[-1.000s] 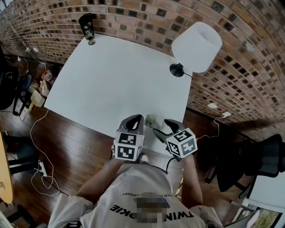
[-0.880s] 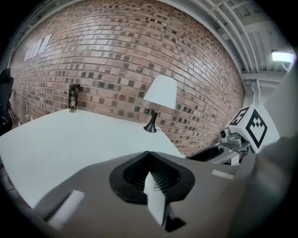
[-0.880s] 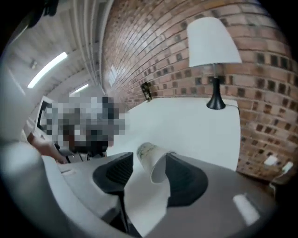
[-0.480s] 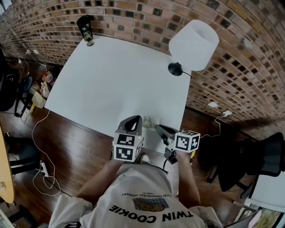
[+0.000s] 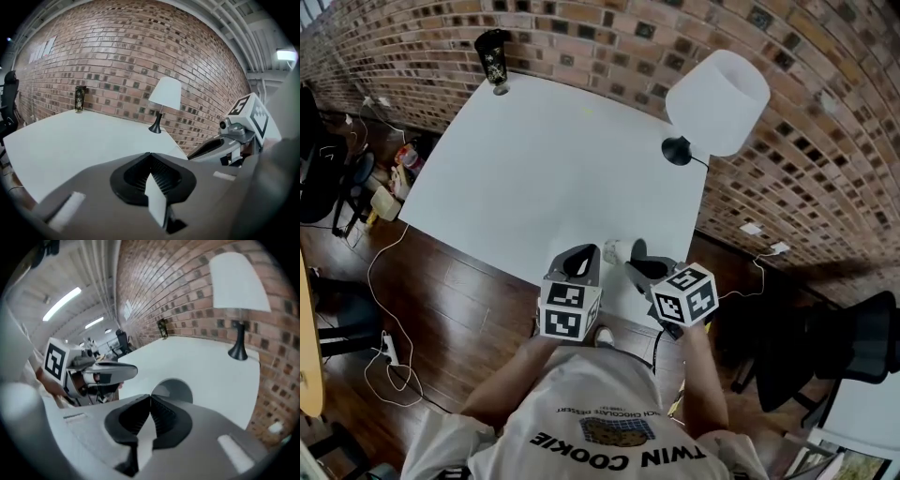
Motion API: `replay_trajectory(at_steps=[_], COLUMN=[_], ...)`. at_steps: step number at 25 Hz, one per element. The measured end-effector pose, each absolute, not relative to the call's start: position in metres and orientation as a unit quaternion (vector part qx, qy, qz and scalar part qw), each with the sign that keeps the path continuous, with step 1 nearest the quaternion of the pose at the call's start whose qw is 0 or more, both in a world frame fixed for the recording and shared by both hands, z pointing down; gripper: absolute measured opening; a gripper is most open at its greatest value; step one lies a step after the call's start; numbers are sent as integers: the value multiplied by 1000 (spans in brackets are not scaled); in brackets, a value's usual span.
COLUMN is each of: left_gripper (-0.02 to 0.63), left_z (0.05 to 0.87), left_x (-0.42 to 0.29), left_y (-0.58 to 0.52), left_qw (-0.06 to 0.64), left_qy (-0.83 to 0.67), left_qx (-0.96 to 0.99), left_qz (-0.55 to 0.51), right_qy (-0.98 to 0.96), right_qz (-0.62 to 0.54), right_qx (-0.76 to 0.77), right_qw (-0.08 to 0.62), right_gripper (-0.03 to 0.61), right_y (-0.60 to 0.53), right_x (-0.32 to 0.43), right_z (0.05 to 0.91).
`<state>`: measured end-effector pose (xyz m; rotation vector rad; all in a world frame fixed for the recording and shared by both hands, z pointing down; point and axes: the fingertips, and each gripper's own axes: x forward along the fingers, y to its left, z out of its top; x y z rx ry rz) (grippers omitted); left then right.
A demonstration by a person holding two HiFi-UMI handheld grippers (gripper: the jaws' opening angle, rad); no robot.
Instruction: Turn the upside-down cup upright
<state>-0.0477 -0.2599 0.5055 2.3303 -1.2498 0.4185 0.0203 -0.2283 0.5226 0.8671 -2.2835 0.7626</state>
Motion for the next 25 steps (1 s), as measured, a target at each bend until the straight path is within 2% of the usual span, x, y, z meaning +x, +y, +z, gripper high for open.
replay_trajectory(at_steps=[4, 8, 17, 22, 25], left_gripper=[3, 3, 3, 3, 3], left_z=[505, 503, 502, 502, 501], left_x=[-52, -59, -67, -67, -67], left_y=[-260, -262, -263, -263, -262], left_qw=[230, 231, 233, 232, 231], left_qy=[-458, -466, -478, -481, -487], left_qx=[845, 842, 836, 834, 831], left_qz=[149, 144, 139, 138, 139], right_qy=[-844, -822, -789, -780, -788], right_qz=[161, 66, -24, -38, -43], right_qx=[271, 208, 112, 97, 99], right_qw=[433, 526, 603, 617, 606], right_gripper=[11, 10, 11, 15, 41], right_y=[-228, -226, -217, -215, -216], right_x=[9, 2, -11, -7, -7], right_z=[527, 534, 548, 552, 551])
